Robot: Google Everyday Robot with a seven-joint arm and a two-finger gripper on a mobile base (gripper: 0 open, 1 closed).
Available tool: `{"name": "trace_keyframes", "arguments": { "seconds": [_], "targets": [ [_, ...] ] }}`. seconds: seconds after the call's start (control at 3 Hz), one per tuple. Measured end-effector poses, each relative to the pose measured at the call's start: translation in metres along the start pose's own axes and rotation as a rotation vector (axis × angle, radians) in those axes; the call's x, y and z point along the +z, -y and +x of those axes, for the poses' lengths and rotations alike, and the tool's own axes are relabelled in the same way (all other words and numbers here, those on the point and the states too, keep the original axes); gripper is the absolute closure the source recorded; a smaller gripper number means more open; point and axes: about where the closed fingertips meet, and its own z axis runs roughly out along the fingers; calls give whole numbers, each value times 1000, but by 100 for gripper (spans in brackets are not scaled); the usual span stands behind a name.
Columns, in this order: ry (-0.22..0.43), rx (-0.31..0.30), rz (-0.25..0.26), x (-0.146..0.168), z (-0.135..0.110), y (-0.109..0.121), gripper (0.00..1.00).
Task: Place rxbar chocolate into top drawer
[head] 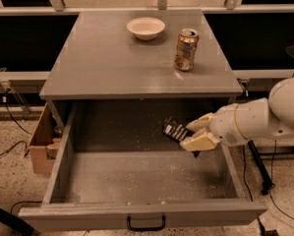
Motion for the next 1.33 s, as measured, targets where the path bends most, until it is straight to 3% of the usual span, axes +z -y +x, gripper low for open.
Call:
{"name": "trace_keyframes", "arguments": {
  "seconds": [0.33, 0.67, 1.0, 1.33],
  "targets": [
    [-32, -6, -21, 16, 19, -6, 100],
    [-23, -61, -60, 65, 8, -14, 100],
    [-13, -68, -79, 111, 5, -18, 100],
    [-11, -12, -76, 146, 16, -18, 100]
  ]
}}
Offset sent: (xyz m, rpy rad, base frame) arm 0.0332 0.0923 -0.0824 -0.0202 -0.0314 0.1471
